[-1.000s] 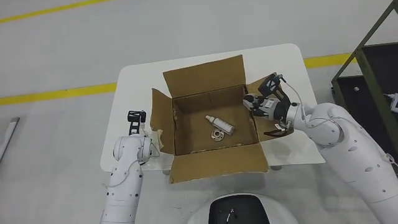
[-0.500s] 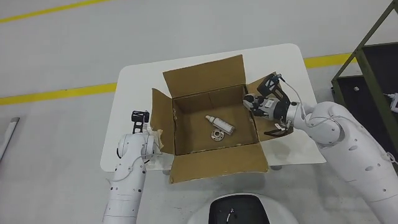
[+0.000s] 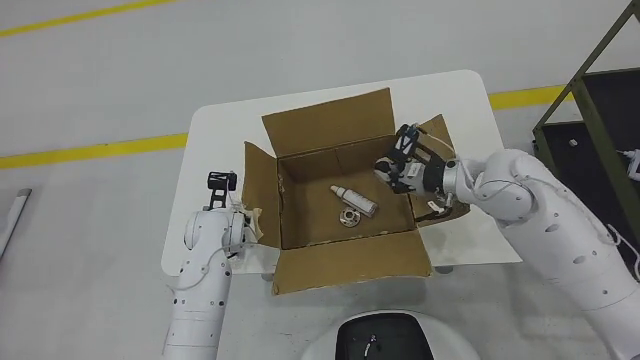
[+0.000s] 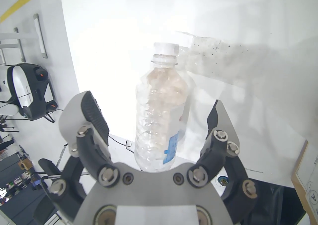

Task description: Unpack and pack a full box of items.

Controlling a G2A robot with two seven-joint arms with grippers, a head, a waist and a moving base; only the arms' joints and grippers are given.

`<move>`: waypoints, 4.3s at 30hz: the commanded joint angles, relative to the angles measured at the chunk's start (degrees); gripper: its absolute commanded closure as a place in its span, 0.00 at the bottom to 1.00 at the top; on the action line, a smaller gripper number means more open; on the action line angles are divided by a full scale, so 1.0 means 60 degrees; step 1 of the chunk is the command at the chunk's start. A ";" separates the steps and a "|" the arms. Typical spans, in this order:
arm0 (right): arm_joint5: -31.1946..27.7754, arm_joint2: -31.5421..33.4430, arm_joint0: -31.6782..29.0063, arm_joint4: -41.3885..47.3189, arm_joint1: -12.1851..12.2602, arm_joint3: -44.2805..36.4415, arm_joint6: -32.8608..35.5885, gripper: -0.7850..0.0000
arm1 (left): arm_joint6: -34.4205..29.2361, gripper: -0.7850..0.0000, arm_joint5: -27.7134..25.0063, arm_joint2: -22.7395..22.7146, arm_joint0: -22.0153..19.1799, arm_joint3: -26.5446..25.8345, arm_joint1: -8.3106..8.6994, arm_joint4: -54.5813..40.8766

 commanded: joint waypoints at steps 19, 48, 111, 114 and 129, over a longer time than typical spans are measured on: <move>-0.0055 -0.2407 0.1720 -0.1899 -0.0548 0.0848 0.1284 1.00 | 0.0000 0.00 -0.0039 -0.0030 0.0023 -0.0052 0.0006 0.0015; 0.0576 -0.5464 0.4560 -0.0759 -0.2493 0.4014 0.2927 1.00 | 0.0000 0.00 -0.0039 -0.0030 0.0023 -0.0052 0.0006 0.0015; 0.2249 -0.6071 0.4807 -0.1699 -0.4417 0.7292 0.1981 0.53 | 0.0000 0.00 -0.0039 -0.0030 0.0023 -0.0052 0.0006 0.0015; 0.2757 -0.6031 0.4704 -0.1843 -0.4439 0.6966 0.2280 0.55 | 0.0000 0.00 -0.0039 -0.0030 0.0023 -0.0052 0.0006 0.0015; 0.3723 -0.6011 0.4480 -0.2969 -0.4573 0.6705 0.3172 0.55 | 0.0000 0.00 -0.0039 -0.0030 0.0023 -0.0052 0.0006 0.0015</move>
